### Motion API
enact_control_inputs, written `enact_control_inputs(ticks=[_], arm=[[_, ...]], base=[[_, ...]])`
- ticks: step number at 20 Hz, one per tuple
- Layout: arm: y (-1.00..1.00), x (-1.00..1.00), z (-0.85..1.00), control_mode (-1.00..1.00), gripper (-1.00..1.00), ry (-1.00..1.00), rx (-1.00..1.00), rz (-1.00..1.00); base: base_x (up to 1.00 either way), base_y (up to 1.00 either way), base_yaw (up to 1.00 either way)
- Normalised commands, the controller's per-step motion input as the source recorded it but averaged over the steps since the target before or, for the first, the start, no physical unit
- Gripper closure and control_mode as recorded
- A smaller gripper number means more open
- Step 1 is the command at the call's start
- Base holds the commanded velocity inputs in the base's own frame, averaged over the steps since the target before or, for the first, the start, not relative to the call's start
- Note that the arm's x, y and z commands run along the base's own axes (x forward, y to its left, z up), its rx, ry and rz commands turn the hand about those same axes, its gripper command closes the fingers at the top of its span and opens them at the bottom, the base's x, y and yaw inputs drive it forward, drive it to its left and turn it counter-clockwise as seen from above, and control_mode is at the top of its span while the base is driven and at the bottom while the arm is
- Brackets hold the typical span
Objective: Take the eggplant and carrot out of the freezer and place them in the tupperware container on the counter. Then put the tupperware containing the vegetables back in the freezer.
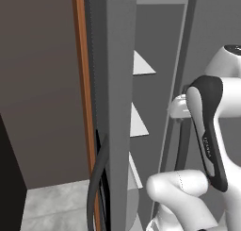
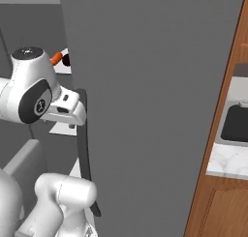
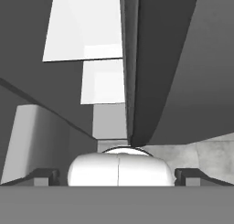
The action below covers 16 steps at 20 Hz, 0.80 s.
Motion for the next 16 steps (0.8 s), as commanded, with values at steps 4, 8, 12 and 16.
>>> enact_control_inputs(ticks=[4, 8, 12, 16], arm=[[0.37, -0.09, 0.33, -1.0, -1.0, -0.07, 0.0, 0.02], [0.28, -0.14, 0.52, -1.0, -1.0, -0.17, 0.0, 0.05], [0.37, 0.0, 0.48, -1.0, -1.0, -0.15, 0.02, 0.04], [0.34, 0.21, 0.34, -1.0, -1.0, -0.12, 0.04, 0.02]], base=[[0.0, 0.0, 0.0], [0.0, 0.0, 0.0], [0.0, 0.0, 0.0], [0.0, 0.0, 0.0]])
